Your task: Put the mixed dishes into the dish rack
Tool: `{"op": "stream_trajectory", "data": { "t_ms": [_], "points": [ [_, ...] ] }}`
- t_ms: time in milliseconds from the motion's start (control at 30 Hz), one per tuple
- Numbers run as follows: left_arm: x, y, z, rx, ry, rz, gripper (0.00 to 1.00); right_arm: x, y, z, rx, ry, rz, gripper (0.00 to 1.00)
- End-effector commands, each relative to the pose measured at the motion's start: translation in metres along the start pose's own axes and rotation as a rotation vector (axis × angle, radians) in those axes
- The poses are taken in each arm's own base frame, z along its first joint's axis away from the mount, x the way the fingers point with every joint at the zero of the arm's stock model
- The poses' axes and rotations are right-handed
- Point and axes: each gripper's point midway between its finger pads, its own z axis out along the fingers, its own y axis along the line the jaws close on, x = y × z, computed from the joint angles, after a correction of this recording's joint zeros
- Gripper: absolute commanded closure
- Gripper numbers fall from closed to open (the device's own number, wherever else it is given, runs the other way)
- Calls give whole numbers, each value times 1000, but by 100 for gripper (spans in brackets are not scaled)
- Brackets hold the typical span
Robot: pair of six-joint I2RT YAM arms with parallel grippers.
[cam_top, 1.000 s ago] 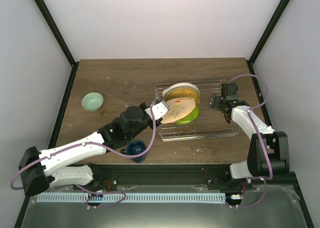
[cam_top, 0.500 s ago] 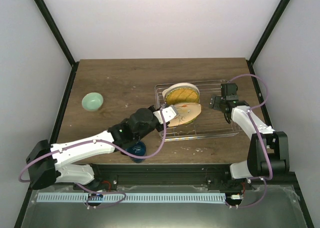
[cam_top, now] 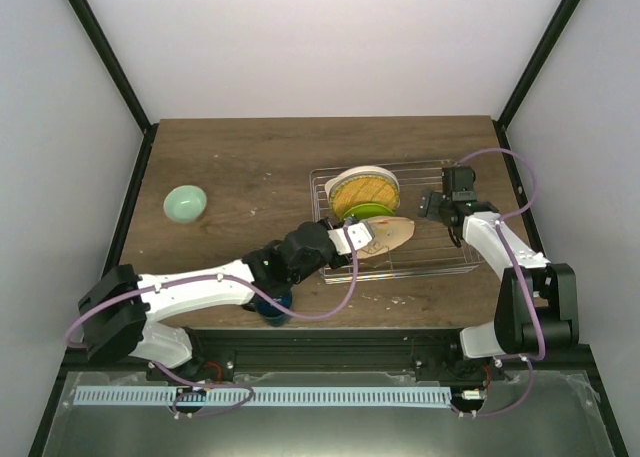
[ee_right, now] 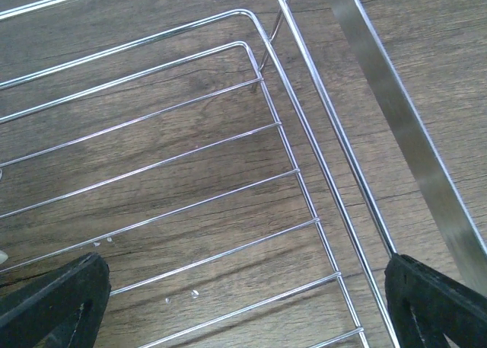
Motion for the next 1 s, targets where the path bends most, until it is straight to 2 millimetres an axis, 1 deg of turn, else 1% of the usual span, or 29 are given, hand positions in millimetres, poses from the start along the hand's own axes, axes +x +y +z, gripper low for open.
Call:
{"op": "stream_trajectory", "data": {
  "t_ms": [0, 200, 300, 367, 433, 567, 633, 733, 800, 900, 967],
  "points": [
    [-74, 15, -6, -28, -239, -110, 100, -18, -3, -5, 11, -47, 10, 0],
    [-64, -2, 13, 13, -187, -104, 100, -18, -3, -6, 11, -49, 14, 0],
    [-60, -11, 18, 37, -176, -101, 100, -19, -3, -8, 7, -51, 14, 0],
    [-58, -12, 20, 38, -172, -105, 99, -19, -3, -8, 8, -54, 16, 0],
    [-56, -12, 20, 35, -167, -107, 93, -19, -3, -9, 9, -55, 17, 0],
    [-53, -10, 17, 26, -157, -102, 79, -19, -4, -9, 10, -56, 17, 0],
    [-52, -9, 15, 25, -154, -101, 71, -19, -4, -9, 10, -55, 17, 0],
    [-53, -6, 11, 17, -158, -104, 56, -20, -4, -10, 10, -58, 17, 0],
    [-49, -7, 9, 23, -135, -98, 48, -20, -4, -10, 12, -60, 18, 0],
    [-52, -2, 1, 17, -142, -104, 39, -21, -5, -11, 16, -64, 21, 0],
    [-59, 4, -8, 7, -161, -117, 32, -23, -6, -14, 21, -74, 25, 0]
  ]
}}
